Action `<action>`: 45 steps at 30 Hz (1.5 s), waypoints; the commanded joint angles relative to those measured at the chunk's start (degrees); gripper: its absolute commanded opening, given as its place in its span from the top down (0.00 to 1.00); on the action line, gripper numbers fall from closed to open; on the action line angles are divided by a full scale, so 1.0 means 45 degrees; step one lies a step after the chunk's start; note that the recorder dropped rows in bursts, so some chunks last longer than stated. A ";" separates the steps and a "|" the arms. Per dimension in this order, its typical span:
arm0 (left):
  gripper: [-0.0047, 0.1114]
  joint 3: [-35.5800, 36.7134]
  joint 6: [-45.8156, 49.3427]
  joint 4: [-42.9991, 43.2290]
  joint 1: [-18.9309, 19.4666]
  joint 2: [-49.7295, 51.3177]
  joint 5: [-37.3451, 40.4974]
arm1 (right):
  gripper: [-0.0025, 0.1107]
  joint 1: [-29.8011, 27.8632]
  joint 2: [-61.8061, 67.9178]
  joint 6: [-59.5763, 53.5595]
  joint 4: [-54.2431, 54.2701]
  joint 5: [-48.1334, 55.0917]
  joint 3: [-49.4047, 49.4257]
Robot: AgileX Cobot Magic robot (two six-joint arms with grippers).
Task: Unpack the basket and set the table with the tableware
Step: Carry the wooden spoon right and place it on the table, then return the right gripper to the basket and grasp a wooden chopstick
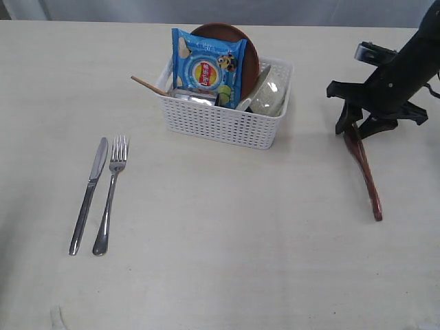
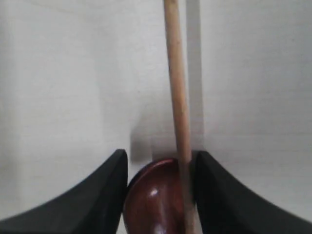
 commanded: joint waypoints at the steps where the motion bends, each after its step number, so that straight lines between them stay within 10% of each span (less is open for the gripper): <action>1: 0.96 0.0030 -0.0030 -0.0022 -0.0064 -0.0025 -0.0007 | 0.60 -0.0006 -0.0566 -0.0218 -0.0170 -0.0082 -0.0103; 11: 0.96 0.0030 -0.0030 -0.0022 -0.0064 -0.0025 -0.0007 | 0.60 0.0652 -0.3758 -0.3791 0.3376 0.1638 -0.1898; 19: 0.96 0.0030 -0.0030 -0.0022 -0.0064 -0.0025 -0.0007 | 0.60 0.1032 -0.3670 0.0565 -0.2404 0.0204 -0.1868; 26: 0.96 0.0030 -0.0030 -0.0022 -0.0064 -0.0025 -0.0007 | 0.60 0.1335 -0.3364 -0.0956 -0.0309 0.0231 -0.1846; 32: 0.96 0.0030 -0.0030 -0.0022 -0.0064 -0.0025 -0.0007 | 0.60 0.3571 -0.3364 -0.5723 0.4694 0.0186 -0.1846; 45: 0.96 0.0030 -0.0030 -0.0022 -0.0064 -0.0025 -0.0007 | 0.59 0.8384 -0.1819 -0.8084 0.1476 -0.2513 -0.2683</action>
